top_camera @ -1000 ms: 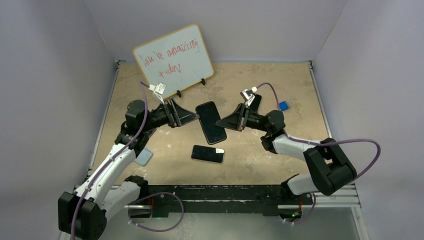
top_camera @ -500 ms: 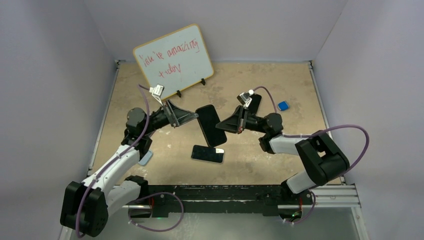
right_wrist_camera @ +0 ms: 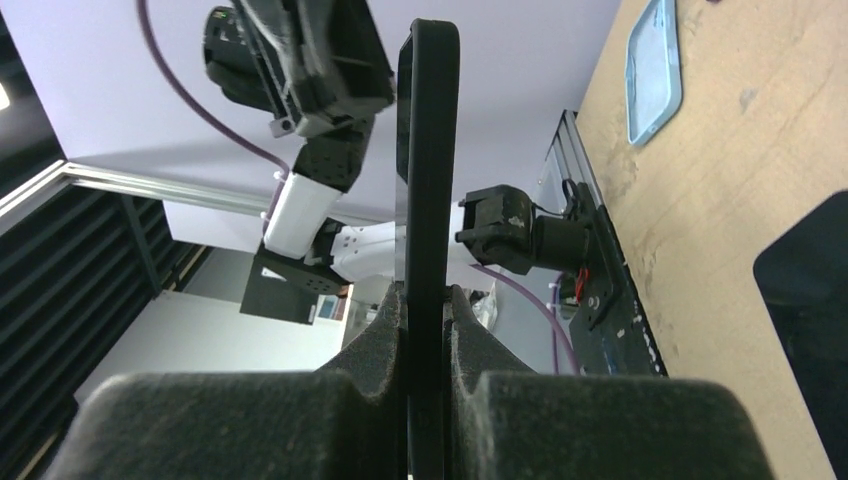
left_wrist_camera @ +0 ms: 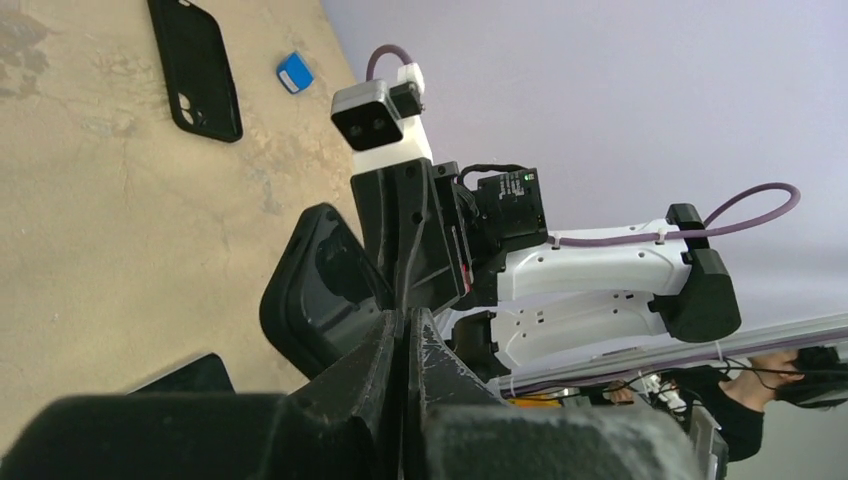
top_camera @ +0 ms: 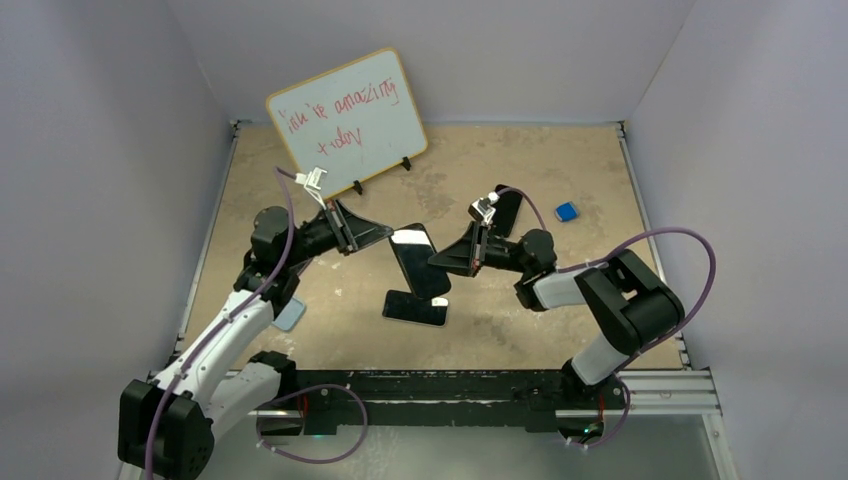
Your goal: Put the phone into the phone case
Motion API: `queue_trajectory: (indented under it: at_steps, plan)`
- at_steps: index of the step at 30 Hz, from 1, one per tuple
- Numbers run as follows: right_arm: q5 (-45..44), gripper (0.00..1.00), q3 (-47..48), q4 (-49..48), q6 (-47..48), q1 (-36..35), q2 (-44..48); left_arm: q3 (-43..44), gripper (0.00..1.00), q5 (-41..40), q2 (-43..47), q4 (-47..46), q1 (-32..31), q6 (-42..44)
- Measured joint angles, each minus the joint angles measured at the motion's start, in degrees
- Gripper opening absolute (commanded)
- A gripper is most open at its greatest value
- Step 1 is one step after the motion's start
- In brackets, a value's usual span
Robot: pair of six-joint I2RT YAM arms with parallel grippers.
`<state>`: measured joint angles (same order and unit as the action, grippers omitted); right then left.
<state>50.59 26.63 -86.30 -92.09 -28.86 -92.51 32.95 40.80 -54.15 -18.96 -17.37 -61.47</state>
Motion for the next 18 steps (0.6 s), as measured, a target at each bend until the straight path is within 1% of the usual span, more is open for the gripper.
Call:
queue_trajectory:
  at_steps: [2, 3, 4, 5, 6, 8, 10, 13, 15, 18]
  plan:
    - [-0.1, 0.0, -0.7, 0.3, 0.0, 0.0, 0.0, 1.1, 0.39, 0.0, 0.0, 1.1, 0.0, 1.0]
    - [-0.1, 0.0, -1.0, 0.5, 0.0, 0.0, 0.0, 1.4, 0.5, 0.1, 0.0, 1.6, 0.0, 1.2]
    - [-0.2, 0.0, -1.1, 0.7, 0.0, 0.0, 0.0, 1.8, 0.58, 0.2, 0.0, 2.5, 0.0, 1.8]
    - [-0.2, 0.0, -1.1, 0.7, -0.1, 0.0, 0.0, 2.2, 0.64, 0.1, 0.0, 3.6, 0.0, 2.3]
    - [-0.4, 0.0, -1.1, 0.7, -0.1, 0.0, 0.0, 2.5, 0.7, 0.0, 0.0, 4.8, 0.0, 2.7]
    - [-0.7, 0.0, -1.1, 0.7, -0.3, 0.0, 0.2, 2.7, 0.77, -0.3, 0.2, 6.9, 0.0, 3.6]
    - [-1.1, 0.0, -1.1, 0.7, -0.6, 0.0, 0.5, 2.7, 0.8, -0.8, 0.6, 8.9, 0.0, 4.0]
    - [-1.6, 0.0, -1.0, 0.7, -1.0, 0.0, 0.9, 2.7, 0.8, -1.3, 1.2, 9.9, 0.0, 4.0]
    - [-1.6, 0.0, -1.0, 0.7, -1.3, -0.1, 1.2, 2.7, 0.76, -1.3, 1.1, 9.4, 0.0, 3.7]
    - [-1.6, 0.0, -0.8, 0.7, -1.3, -0.4, 2.2, 1.5, 0.71, -1.0, -0.2, 5.7, 0.0, 2.1]
